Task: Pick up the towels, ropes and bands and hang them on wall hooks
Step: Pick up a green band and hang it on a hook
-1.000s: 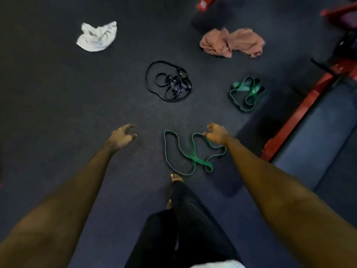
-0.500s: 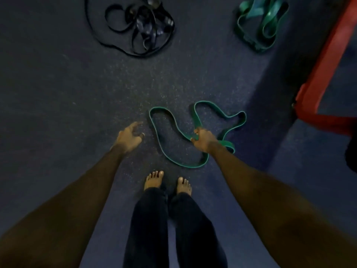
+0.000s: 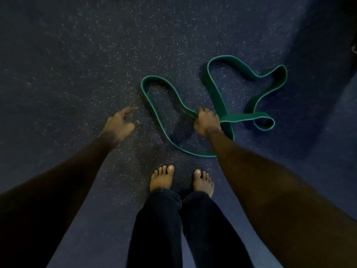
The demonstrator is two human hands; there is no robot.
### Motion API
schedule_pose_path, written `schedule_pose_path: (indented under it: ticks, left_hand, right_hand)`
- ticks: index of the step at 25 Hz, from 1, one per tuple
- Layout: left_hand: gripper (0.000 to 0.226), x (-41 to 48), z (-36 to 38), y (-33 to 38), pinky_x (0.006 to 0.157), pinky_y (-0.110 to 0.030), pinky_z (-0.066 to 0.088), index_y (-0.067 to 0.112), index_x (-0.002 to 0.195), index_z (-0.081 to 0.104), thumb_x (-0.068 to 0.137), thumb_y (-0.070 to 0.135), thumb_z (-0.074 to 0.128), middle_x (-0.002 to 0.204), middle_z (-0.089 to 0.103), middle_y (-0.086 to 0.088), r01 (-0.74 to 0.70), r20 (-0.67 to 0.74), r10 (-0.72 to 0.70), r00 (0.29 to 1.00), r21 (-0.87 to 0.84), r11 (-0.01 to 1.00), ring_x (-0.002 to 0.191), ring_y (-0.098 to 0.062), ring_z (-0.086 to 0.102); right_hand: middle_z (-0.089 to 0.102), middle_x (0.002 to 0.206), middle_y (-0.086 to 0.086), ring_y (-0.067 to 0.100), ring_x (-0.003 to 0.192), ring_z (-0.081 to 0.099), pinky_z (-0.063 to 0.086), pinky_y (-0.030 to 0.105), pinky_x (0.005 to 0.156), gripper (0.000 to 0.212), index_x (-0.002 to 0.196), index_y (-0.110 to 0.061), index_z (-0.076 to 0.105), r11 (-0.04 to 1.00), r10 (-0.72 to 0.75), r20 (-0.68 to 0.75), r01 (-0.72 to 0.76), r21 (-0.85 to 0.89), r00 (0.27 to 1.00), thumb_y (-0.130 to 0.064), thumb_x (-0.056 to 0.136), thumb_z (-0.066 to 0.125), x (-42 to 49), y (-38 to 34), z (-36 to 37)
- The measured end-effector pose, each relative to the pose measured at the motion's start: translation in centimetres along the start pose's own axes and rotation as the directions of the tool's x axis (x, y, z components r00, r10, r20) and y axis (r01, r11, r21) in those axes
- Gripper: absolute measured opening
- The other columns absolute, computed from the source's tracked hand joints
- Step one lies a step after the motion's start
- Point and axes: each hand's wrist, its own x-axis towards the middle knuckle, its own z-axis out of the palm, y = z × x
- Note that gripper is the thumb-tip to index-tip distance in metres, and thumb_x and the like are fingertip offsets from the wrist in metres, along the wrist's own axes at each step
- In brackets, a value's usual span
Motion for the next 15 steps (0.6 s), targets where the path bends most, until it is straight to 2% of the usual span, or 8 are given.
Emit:
schedule_pose_path:
  ticks: [3,5,7,10,12,13,15]
  left_hand:
    - [0.054,-2.4,-2.1,4.1,0.063,-0.025,0.051,0.040,0.141,0.045,0.094,0.018,0.059,0.134,0.057,0.003,0.014,-0.004,-0.014,1.000,-0.019,1.000,0.078,-0.009,0.061]
    - [0.055,-4.9,-4.9,8.9,0.063,-0.022,0.049,0.039,0.140,0.047,0.093,0.013,0.058,0.134,0.056,0.006,-0.030,-0.014,0.030,0.999,-0.038,0.999,0.075,-0.005,0.059]
    - [0.052,-7.9,-8.2,14.6,0.074,-0.023,0.045,0.036,0.139,0.049,0.093,0.014,0.059,0.141,0.054,0.002,-0.085,-0.025,0.084,0.996,-0.049,0.995,0.092,-0.009,0.060]
    - [0.048,-14.2,-13.2,24.1,0.088,-0.024,0.039,0.034,0.139,0.050,0.095,0.018,0.060,0.144,0.051,-0.001,-0.168,-0.017,0.167,0.986,-0.033,0.985,0.123,-0.021,0.054]
    - [0.048,-19.3,-16.5,30.9,0.088,-0.028,0.041,0.036,0.140,0.048,0.096,0.019,0.059,0.147,0.047,-0.002,-0.247,0.020,0.247,0.969,-0.019,0.969,0.128,-0.023,0.050]
    - [0.048,-22.0,-17.9,34.2,0.087,-0.029,0.042,0.036,0.140,0.048,0.096,0.018,0.059,0.146,0.048,-0.003,-0.290,0.039,0.290,0.956,-0.002,0.957,0.128,-0.023,0.050]
    - [0.047,-27.0,-20.0,40.5,0.088,-0.031,0.044,0.032,0.139,0.050,0.096,0.016,0.059,0.141,0.051,-0.006,-0.399,0.064,0.396,0.916,0.048,0.915,0.126,-0.023,0.052]
  right_hand:
    - [0.061,0.121,0.017,0.036,0.109,0.059,0.046,0.042,0.093,0.041,0.123,-0.007,0.056,0.960,0.085,0.036,-0.092,0.265,0.996,-0.036,0.095,0.049,-4.0,0.1,-5.3]
    - [0.064,0.118,0.016,0.037,0.105,0.061,0.048,0.041,0.088,0.047,0.121,-0.012,0.061,0.937,0.103,0.097,-0.130,0.325,0.990,-0.046,0.089,0.051,-7.4,0.3,-11.7]
    - [0.070,0.106,0.014,0.033,0.092,0.067,0.055,0.040,0.085,0.043,0.105,-0.018,0.066,0.917,0.092,0.140,-0.139,0.374,0.986,-0.052,0.083,0.051,-10.9,0.4,-18.9]
    - [0.069,0.080,0.007,0.025,0.069,0.070,0.059,0.036,0.071,0.028,0.074,-0.017,0.060,0.849,0.112,0.096,-0.145,0.509,0.989,-0.043,0.080,0.053,-16.9,0.9,-30.6]
    - [0.066,0.074,0.007,0.024,0.068,0.068,0.052,0.025,0.057,0.027,0.071,-0.013,0.062,0.799,0.151,0.071,-0.164,0.579,0.986,-0.036,0.083,0.055,-22.4,1.3,-38.5]
    - [0.068,0.075,0.007,0.024,0.070,0.067,0.050,0.024,0.057,0.029,0.073,-0.011,0.066,0.778,0.174,0.056,-0.172,0.605,0.983,-0.036,0.083,0.055,-25.4,1.8,-42.0]
    - [0.071,0.079,0.008,0.025,0.077,0.067,0.052,0.029,0.067,0.035,0.077,-0.010,0.070,0.756,0.206,0.012,-0.167,0.633,0.978,-0.041,0.079,0.055,-31.0,3.3,-47.8]
